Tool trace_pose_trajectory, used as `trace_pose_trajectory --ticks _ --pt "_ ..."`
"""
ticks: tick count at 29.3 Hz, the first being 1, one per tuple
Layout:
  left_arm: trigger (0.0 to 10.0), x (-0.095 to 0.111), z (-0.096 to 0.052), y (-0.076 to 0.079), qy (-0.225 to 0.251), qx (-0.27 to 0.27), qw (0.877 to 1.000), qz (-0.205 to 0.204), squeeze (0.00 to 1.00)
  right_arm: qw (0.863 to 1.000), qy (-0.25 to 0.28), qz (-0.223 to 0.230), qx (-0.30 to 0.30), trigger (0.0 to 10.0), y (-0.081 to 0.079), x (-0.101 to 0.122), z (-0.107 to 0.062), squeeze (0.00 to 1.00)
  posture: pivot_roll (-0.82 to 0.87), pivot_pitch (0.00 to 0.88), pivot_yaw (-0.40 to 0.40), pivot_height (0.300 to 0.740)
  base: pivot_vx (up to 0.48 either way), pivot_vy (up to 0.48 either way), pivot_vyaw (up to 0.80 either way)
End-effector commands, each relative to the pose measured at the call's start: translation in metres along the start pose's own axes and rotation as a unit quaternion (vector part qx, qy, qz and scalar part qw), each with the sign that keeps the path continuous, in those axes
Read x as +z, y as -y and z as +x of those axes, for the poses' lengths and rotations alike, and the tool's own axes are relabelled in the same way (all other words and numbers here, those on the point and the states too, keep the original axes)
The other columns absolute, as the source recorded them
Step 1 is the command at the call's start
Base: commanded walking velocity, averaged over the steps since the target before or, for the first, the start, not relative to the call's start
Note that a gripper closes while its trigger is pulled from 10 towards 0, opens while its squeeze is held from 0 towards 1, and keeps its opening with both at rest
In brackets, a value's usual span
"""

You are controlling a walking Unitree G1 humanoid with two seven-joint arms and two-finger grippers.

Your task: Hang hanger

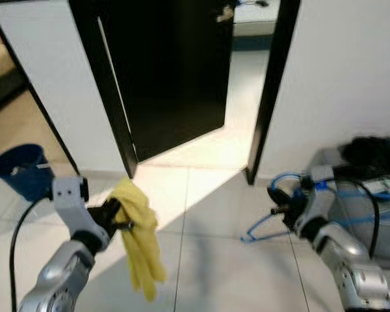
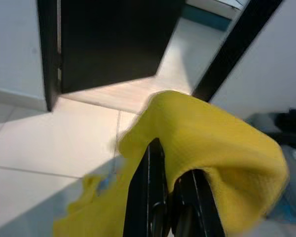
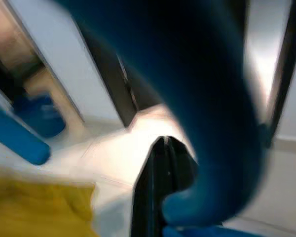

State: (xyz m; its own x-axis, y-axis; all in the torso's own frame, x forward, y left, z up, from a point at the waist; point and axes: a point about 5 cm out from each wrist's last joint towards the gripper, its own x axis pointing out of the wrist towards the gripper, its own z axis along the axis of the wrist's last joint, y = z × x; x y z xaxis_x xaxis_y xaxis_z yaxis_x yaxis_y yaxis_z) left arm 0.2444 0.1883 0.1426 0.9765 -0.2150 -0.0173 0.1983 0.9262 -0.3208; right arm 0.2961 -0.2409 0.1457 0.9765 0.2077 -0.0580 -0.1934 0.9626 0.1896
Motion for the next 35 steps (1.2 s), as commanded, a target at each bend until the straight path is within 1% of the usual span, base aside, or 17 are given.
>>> trace_pose_trajectory --ticks 1,2,3,5,6,7,8,11,14,15,19,22,25,26,27,29,35 --pt "10.0 0.005 -0.004 0.004 -0.01 -0.033 0.999 0.005 0.0 0.996 0.053 0.05 -0.044 10.0 0.018 0.027 0.002 0.0 -0.05 0.0 0.035 0.74 0.0 0.0 0.0" --pt "10.0 0.017 -0.003 0.008 0.005 -0.05 0.999 -0.002 0.0 0.984 0.121 0.094 -0.096 10.0 0.044 0.063 -0.002 0.0 -0.07 0.0 0.064 0.74 0.0 0.0 0.0" --pt "10.0 0.026 0.002 0.018 0.009 -0.08 0.996 0.033 0.0 0.976 0.17 0.076 -0.113 10.0 0.06 0.101 -0.008 0.0 -0.07 0.0 0.06 0.74 0.0 -0.458 0.0" --pt "10.0 0.026 0.002 0.018 0.009 -0.08 0.996 0.033 0.0 0.976 0.17 0.076 -0.113 10.0 0.06 0.101 -0.008 0.0 -0.07 0.0 0.06 0.74 0.0 -0.458 0.0" --pt "10.0 0.031 0.006 0.025 0.012 -0.096 0.994 0.058 0.0 0.972 0.197 0.055 -0.119 10.0 0.068 0.125 -0.013 0.0 -0.07 0.0 0.06 0.74 0.0 -0.45 0.0" --pt "10.0 0.031 0.006 0.025 0.012 -0.096 0.994 0.058 0.0 0.972 0.197 0.055 -0.119 10.0 0.068 0.125 -0.013 0.0 -0.07 0.0 0.06 0.74 0.0 -0.45 0.0" --pt "10.0 0.03 0.012 0.031 0.021 -0.094 0.994 0.054 0.0 0.975 0.197 0.013 -0.1 10.0 0.061 0.134 -0.012 0.0 -0.09 0.0 0.073 0.74 0.0 -0.446 0.0" --pt "10.0 0.025 0.018 0.036 0.026 -0.087 0.995 0.032 0.0 0.981 0.179 -0.036 -0.068 10.0 0.044 0.129 -0.007 0.0 -0.09 0.0 0.077 0.74 0.0 -0.297 0.0" --pt "10.0 0.023 0.019 0.038 0.024 -0.086 0.996 0.019 0.0 0.983 0.169 -0.049 -0.054 10.0 0.035 0.121 -0.004 0.0 -0.09 0.0 0.082 0.74 0.0 0.0 0.0" --pt "10.0 0.02 0.018 0.039 0.018 -0.095 0.995 0.015 0.0 0.984 0.155 -0.074 -0.036 10.0 0.023 0.111 -0.002 0.0 -0.09 0.0 0.082 0.74 0.0 0.0 0.0" --pt "10.0 0.018 0.015 0.039 0.009 -0.105 0.994 0.011 0.0 0.98 0.148 -0.119 -0.062 10.0 0.022 0.113 0.001 0.0 -0.09 0.0 0.091 0.74 0.0 0.0 0.0" --pt "10.0 0.017 0.014 0.041 -0.001 -0.124 0.992 0.008 0.0 0.972 0.151 -0.146 -0.105 10.0 0.032 0.121 0.001 0.0 -0.09 0.0 0.091 0.74 0.0 0.0 0.0" --pt "10.0 0.012 0.011 0.049 -0.014 -0.162 0.987 0.004 0.0 0.935 0.128 -0.245 -0.223 10.0 0.06 0.137 -0.007 0.0 -0.1 0.0 0.09 0.74 0.0 0.0 0.0" --pt "10.0 0.012 0.011 0.049 -0.014 -0.162 0.987 0.004 0.0 0.935 0.128 -0.245 -0.223 10.0 0.06 0.137 -0.007 0.0 -0.1 0.0 0.09 0.74 0.0 0.0 0.0" --pt "10.0 0.011 0.01 0.05 -0.015 -0.168 0.986 0.004 0.0 0.926 0.123 -0.262 -0.241 10.0 0.065 0.139 -0.01 0.0 -0.1 0.0 0.09 0.74 0.0 0.0 0.0" --pt "10.0 0.009 0.009 0.054 -0.019 -0.187 0.982 0.001 0.0 0.908 0.105 -0.267 -0.305 10.0 0.086 0.142 -0.021 0.0 -0.1 0.0 0.089 0.74 0.0 0.0 0.0" --pt "10.0 0.008 0.008 0.057 -0.02 -0.202 0.979 -0.003 0.0 0.9 0.086 -0.268 -0.332 10.0 0.101 0.143 -0.031 0.0 -0.11 0.0 0.092 0.74 0.0 0.0 0.0"
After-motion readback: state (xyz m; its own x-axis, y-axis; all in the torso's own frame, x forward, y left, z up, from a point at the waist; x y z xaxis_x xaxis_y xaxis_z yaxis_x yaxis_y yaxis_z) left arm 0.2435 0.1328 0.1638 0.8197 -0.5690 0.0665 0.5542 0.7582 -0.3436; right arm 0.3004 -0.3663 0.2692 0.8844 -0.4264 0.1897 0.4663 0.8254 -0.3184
